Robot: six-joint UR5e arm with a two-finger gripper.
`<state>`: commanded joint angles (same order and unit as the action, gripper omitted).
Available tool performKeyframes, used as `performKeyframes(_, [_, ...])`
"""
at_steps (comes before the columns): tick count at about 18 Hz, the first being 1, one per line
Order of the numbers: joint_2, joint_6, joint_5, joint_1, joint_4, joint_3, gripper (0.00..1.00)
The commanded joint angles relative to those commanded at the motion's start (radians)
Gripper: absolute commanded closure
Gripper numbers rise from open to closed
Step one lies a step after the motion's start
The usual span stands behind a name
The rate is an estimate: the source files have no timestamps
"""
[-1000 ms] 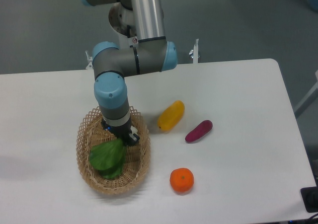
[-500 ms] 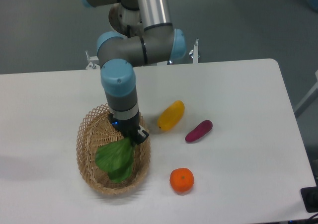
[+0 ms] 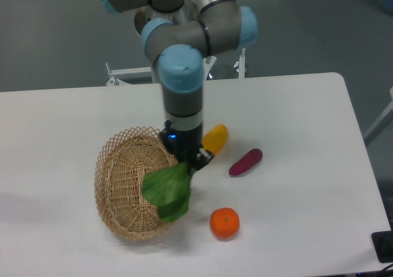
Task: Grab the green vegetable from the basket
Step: 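Lift the bok choy out of the basket and carry it away, then carry the held bok choy above the sweet potato, raising it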
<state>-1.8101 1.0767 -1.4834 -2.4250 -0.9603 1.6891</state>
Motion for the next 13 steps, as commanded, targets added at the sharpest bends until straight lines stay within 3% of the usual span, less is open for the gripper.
performKeyframes(4, [-0.018,0.126,0.002,-0.104,0.006,-0.015,0.69])
performKeyframes(13, [-0.04,0.273,0.017,-0.224,0.002,-0.035,0.69])
